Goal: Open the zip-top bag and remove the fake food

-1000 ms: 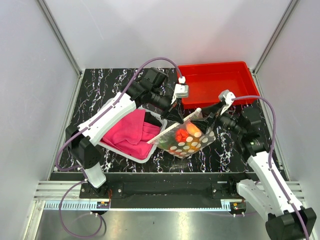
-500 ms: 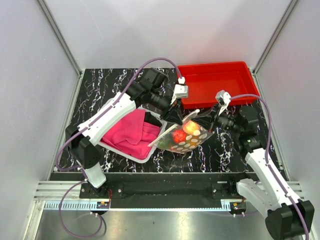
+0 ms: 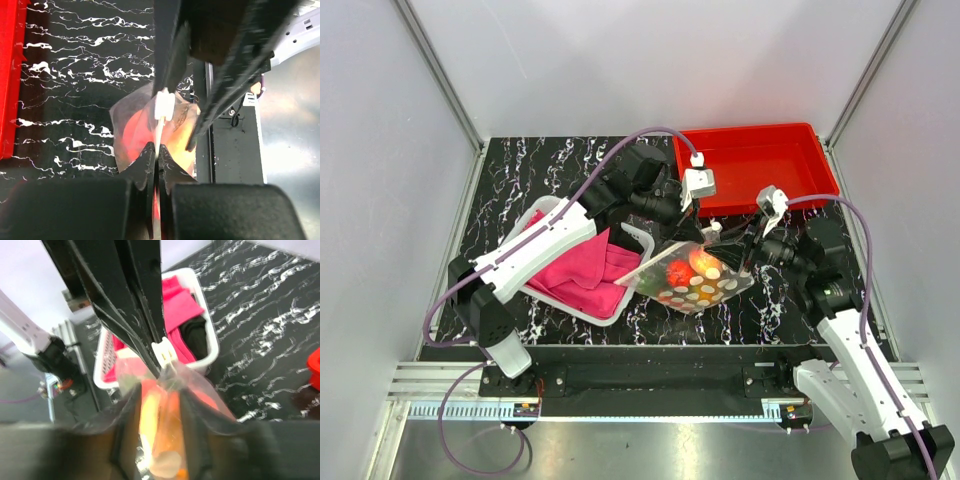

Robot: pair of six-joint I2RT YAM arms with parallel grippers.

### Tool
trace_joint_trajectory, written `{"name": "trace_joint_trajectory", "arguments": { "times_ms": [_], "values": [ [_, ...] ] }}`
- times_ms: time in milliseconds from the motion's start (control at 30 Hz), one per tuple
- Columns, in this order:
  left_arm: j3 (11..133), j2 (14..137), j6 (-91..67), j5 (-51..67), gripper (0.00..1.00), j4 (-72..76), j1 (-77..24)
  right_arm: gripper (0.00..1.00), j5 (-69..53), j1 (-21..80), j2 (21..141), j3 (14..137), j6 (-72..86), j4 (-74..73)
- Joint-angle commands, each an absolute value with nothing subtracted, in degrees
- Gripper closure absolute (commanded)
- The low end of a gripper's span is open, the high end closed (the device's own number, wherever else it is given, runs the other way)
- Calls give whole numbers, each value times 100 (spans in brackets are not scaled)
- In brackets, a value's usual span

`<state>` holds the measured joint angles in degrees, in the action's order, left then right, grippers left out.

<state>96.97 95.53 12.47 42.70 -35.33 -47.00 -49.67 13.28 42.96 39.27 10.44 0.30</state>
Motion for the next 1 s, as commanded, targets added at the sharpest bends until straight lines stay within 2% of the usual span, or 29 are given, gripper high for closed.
{"name": "trace_joint_trajectory", "arguments": {
  "times_ms": [0,233,400,467,500,533,567,600,667,700,767,933,967],
  "values": [
    [9633,9396,1336,4552,100,-3094,-4676,49,-4737,1336,4157,4385,774,-299],
    [9703,9343,1529,5185,100,-3225,-4676,48,-5035,1336,4429,4500,686,-290],
    [9659,9352,1538,5309,100,-3234,-4693,88,-5255,1336,4509,4421,685,-228],
    [9624,9308,1538,5204,100,-3226,-4693,100,-5256,1336,4448,4403,703,-229],
    [9633,9290,1521,5134,100,-3226,-4693,100,-5221,1336,4421,4386,703,-211],
    [9642,9264,1494,5063,83,-3234,-4693,100,-5221,1327,4369,4377,712,-202],
    [9650,9238,1459,4967,71,-3226,-4693,100,-5212,1336,4351,4377,721,-211],
    [9650,9220,1459,4940,61,-3217,-4693,100,-5195,1345,4333,4368,729,-202],
    [9650,9141,1398,4870,49,-3147,-4693,100,-5203,1345,4333,4368,764,-219],
    [9650,9123,1371,4834,34,-3112,-4693,100,-5229,1336,4342,4377,756,-211],
    [9633,9071,1267,4799,16,-2981,-4702,100,-5273,1336,4359,4386,773,-220],
    [9685,9105,976,4474,21,-2707,-4693,100,-5317,1336,4359,4395,791,-220],
    [9668,9105,915,4378,27,-2637,-4693,100,-5317,1327,4359,4403,782,-228]
  ]
}}
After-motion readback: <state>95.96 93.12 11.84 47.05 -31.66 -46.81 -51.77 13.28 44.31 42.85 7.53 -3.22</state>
